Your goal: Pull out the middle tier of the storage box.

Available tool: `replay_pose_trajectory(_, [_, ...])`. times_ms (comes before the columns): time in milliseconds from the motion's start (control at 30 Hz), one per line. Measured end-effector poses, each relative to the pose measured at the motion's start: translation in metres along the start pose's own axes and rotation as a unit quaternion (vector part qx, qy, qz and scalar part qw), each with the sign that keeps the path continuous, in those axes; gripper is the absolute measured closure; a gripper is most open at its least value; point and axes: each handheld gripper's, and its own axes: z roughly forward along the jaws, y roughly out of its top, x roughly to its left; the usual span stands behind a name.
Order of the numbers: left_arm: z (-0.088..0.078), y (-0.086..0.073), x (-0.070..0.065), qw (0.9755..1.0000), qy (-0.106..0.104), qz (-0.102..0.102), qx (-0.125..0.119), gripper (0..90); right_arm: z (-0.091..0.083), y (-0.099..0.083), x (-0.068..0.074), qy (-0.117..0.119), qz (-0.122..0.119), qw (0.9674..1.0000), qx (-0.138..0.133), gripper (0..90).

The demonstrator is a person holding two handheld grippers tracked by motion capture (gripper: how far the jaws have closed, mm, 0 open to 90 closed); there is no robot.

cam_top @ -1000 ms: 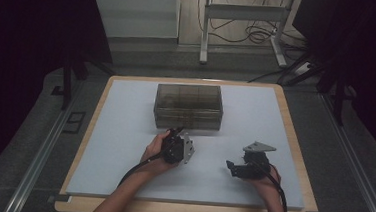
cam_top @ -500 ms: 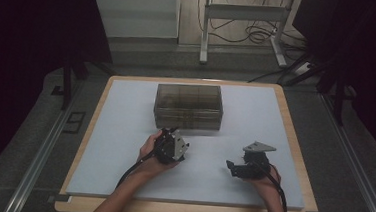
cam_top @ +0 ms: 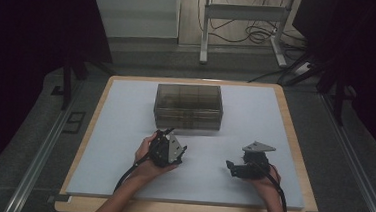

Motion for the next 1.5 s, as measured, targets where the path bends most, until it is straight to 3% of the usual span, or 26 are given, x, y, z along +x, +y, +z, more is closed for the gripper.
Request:
replay_pose_trajectory(200, [-0.007, -0.004, 0.002, 0.9995, -0.02, -0.024, -0.003, 21.1, 0.001, 0.0, 0.001, 0.0, -0.001, 1.0, 0.0, 16.5])
replay_pose_trajectory(600, [-0.016, -0.012, 0.008, 0.9979, -0.035, -0.055, -0.006, 16.7, 0.001, 0.001, 0.002, 0.0, -0.003, 1.0, 0.0, 16.5])
replay_pose_trajectory(933, [-0.019, -0.023, 0.012, 0.9947, -0.057, -0.085, -0.006, 16.5, 0.0, 0.002, 0.003, 0.001, -0.005, 1.0, -0.006, 16.5])
replay_pose_trajectory(1267, [-0.026, -0.033, 0.023, 0.9927, -0.057, -0.106, 0.0, 17.3, -0.002, 0.003, 0.004, 0.001, -0.008, 0.9999, -0.012, 16.5])
replay_pose_trajectory(1500, [-0.028, -0.044, 0.032, 0.9886, -0.066, -0.135, 0.004, 18.6, -0.002, 0.004, 0.004, 0.0, -0.009, 0.9998, -0.017, 16.5])
